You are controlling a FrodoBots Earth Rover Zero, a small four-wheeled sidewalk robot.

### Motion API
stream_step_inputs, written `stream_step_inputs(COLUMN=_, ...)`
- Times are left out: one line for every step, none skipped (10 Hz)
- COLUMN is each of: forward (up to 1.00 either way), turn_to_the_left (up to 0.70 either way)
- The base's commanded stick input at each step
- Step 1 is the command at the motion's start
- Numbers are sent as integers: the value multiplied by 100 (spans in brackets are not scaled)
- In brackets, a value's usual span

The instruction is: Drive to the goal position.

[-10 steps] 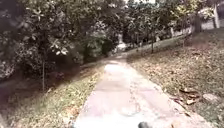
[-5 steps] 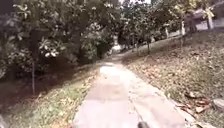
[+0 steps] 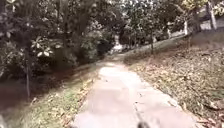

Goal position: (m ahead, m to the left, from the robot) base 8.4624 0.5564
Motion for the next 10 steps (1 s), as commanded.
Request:
stream_step_inputs(forward=70, turn_to_the_left=0)
stream_step_inputs(forward=70, turn_to_the_left=0)
stream_step_inputs(forward=70, turn_to_the_left=0)
stream_step_inputs(forward=70, turn_to_the_left=0)
stream_step_inputs(forward=70, turn_to_the_left=0)
stream_step_inputs(forward=70, turn_to_the_left=0)
stream_step_inputs(forward=81, turn_to_the_left=0)
stream_step_inputs(forward=85, turn_to_the_left=-8)
stream_step_inputs(forward=85, turn_to_the_left=-26)
stream_step_inputs(forward=85, turn_to_the_left=-31)
